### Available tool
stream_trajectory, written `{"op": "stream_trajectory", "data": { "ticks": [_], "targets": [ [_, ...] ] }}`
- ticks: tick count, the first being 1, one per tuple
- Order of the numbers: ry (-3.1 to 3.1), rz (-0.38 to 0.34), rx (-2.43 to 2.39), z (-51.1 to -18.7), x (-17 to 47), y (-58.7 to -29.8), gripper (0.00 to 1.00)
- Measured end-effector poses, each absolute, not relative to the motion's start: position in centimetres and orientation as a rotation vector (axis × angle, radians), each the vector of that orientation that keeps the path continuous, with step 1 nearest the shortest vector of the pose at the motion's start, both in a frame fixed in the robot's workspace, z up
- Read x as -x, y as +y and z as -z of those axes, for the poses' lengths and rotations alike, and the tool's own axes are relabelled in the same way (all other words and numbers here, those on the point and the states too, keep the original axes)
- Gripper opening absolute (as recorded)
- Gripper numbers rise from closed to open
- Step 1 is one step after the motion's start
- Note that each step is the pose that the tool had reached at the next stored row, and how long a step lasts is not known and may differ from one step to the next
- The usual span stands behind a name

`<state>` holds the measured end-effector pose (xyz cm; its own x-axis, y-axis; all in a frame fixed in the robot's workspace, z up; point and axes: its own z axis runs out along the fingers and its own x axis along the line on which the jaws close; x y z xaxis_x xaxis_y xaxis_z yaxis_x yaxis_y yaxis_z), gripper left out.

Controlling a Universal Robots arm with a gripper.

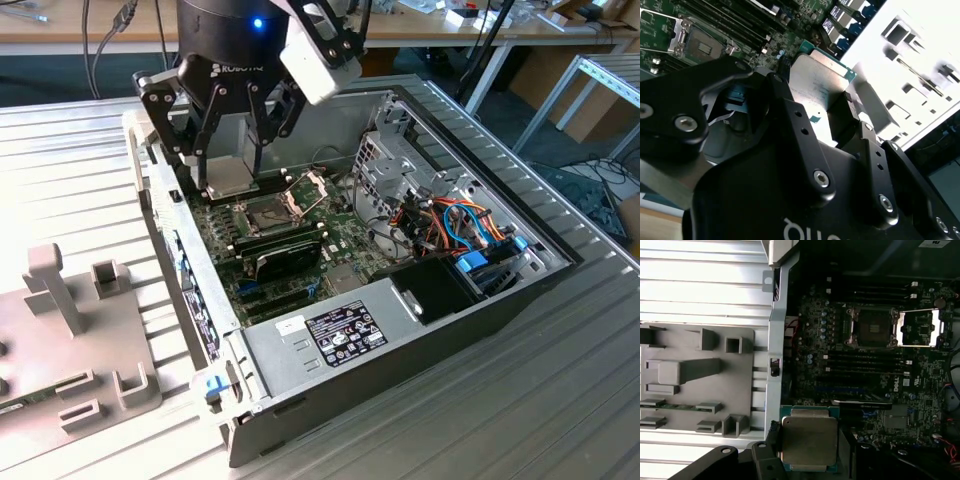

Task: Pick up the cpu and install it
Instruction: 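Pick up the cpu and move it towards the insertion slot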

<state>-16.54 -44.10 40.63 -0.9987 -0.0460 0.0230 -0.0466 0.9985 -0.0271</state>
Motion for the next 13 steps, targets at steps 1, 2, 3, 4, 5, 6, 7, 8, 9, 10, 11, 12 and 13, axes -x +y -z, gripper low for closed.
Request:
{"op": "stream_trajectory", "data": {
  "ticks": [1, 2, 3, 4, 5, 6, 7, 8, 9, 10, 11, 12, 13],
  "targets": [
    [-3.118, -0.043, -0.072, -40.6, 16.4, -44.1, 0.55],
    [-3.118, -0.043, -0.072, -40.6, 16.2, -44.1, 0.55],
    [-3.118, -0.043, -0.072, -40.6, 16.0, -44.1, 0.55],
    [-3.118, -0.043, -0.072, -40.6, 15.6, -44.1, 0.55],
    [-3.118, -0.043, -0.072, -40.6, 15.3, -44.1, 0.55],
    [-3.118, -0.043, -0.072, -40.6, 15.1, -44.1, 0.55],
    [-3.118, -0.043, -0.072, -40.6, 15.0, -44.1, 0.55],
    [-3.118, -0.043, -0.072, -40.6, 14.8, -44.1, 0.55],
    [-3.118, -0.043, -0.072, -40.6, 14.6, -44.1, 0.55],
    [-3.118, -0.043, -0.072, -40.6, 14.5, -44.1, 0.55],
    [-3.118, -0.043, -0.072, -40.6, 14.3, -44.1, 0.55],
    [-3.118, -0.043, -0.072, -40.6, 14.2, -44.1, 0.55],
    [-3.118, -0.043, -0.072, -40.6, 14.1, -44.1, 0.55]
  ]
}}
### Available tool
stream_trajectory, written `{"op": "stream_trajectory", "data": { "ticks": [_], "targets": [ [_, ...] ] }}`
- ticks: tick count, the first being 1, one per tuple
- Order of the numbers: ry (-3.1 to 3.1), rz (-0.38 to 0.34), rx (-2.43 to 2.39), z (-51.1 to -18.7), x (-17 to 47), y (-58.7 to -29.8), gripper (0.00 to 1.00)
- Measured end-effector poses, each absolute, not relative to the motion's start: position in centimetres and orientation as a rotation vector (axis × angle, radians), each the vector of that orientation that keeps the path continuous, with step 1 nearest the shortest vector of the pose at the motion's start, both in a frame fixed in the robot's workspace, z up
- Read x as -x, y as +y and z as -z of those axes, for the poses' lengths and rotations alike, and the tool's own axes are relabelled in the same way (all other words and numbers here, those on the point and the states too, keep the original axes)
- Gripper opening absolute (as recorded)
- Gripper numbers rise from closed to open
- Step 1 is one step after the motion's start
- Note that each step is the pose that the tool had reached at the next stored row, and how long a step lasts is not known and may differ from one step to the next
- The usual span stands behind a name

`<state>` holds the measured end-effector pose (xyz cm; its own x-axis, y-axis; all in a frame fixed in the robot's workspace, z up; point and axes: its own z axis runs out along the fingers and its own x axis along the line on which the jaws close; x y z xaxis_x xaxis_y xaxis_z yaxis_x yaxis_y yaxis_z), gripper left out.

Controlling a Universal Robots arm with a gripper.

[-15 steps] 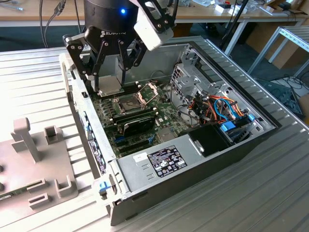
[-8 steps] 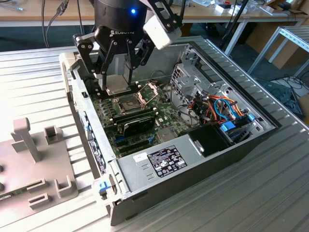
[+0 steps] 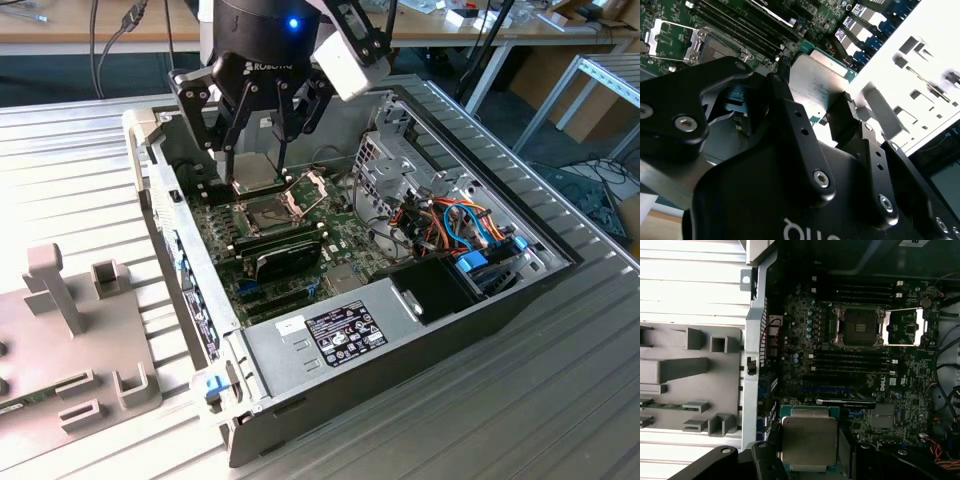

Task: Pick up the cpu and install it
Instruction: 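Pick up the cpu and move it towards the insertion slot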

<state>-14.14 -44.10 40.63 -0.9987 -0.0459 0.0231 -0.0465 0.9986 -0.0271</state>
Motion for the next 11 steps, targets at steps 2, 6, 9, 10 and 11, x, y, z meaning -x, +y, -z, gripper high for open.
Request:
{"op": "stream_trajectory", "data": {
  "ticks": [2, 6, 9, 10, 11],
  "targets": [
    [-3.118, -0.043, -0.072, -40.62, 14.12, -44.10, 0.55],
    [-3.118, -0.043, -0.072, -40.62, 14.10, -44.10, 0.55],
    [-3.118, -0.043, -0.072, -40.62, 13.93, -44.10, 0.55],
    [-3.118, -0.043, -0.072, -40.63, 13.84, -44.10, 0.55],
    [-3.118, -0.043, -0.072, -40.62, 13.74, -44.09, 0.55]
  ]
}}
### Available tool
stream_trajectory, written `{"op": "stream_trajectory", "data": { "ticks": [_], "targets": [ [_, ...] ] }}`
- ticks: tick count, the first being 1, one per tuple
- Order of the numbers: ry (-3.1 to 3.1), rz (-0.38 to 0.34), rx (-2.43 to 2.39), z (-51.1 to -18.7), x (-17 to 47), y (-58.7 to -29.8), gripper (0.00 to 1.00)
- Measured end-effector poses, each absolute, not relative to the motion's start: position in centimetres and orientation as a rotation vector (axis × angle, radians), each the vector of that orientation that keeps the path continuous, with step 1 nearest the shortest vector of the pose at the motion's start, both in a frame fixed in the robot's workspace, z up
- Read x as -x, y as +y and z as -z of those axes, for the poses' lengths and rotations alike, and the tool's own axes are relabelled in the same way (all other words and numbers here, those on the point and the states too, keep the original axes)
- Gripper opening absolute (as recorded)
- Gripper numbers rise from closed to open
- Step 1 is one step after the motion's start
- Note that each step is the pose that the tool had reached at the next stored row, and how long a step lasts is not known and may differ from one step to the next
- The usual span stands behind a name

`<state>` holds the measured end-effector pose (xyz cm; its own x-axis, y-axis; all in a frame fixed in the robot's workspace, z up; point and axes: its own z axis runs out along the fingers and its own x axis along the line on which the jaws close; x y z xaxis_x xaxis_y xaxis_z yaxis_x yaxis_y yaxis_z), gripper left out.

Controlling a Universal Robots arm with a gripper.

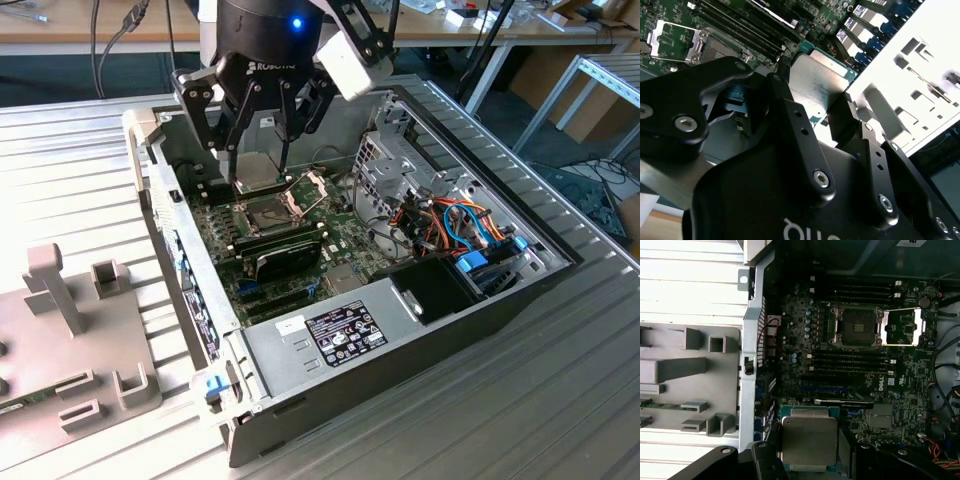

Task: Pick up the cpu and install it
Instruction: 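Pick up the cpu and move it towards the insertion slot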

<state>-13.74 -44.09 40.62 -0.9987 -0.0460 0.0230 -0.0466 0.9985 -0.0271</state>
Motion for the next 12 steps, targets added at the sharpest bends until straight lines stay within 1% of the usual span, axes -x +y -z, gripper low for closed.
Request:
{"op": "stream_trajectory", "data": {
  "ticks": [12],
  "targets": [
    [-3.118, -0.043, -0.072, -40.6, 11.9, -44.1, 0.55]
  ]
}}
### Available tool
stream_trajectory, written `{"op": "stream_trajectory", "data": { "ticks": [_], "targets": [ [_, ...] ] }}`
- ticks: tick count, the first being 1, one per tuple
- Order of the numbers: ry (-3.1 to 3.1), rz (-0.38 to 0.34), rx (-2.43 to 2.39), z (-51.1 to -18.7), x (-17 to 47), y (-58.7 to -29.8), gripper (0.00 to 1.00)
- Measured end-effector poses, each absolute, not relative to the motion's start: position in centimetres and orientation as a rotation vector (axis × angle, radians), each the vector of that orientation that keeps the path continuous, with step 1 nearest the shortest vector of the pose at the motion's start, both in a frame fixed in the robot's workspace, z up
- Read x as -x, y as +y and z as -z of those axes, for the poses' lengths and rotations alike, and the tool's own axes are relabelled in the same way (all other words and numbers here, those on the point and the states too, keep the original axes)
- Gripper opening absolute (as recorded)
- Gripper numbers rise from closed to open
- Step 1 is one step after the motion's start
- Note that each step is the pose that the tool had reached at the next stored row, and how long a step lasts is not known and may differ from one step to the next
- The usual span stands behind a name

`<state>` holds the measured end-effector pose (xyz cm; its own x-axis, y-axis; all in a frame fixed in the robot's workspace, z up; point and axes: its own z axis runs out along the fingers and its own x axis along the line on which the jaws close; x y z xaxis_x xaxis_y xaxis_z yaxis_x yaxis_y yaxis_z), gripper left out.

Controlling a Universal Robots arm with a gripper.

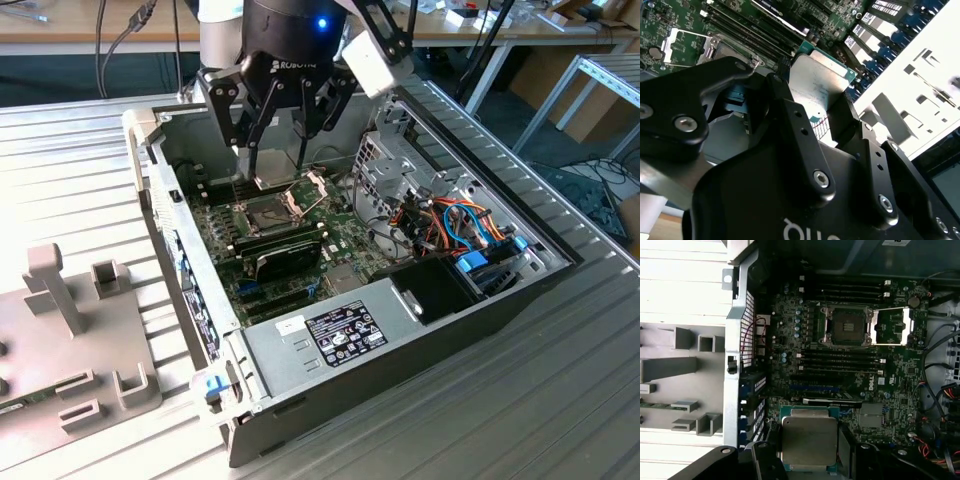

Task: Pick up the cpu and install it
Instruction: 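Pick up the cpu and move it towards the insertion slot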

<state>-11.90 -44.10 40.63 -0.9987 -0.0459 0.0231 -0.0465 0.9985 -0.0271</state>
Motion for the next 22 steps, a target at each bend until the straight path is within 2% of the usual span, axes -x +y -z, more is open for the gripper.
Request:
{"op": "stream_trajectory", "data": {
  "ticks": [22],
  "targets": [
    [-3.118, -0.043, -0.072, -40.6, 8.9, -44.1, 0.55]
  ]
}}
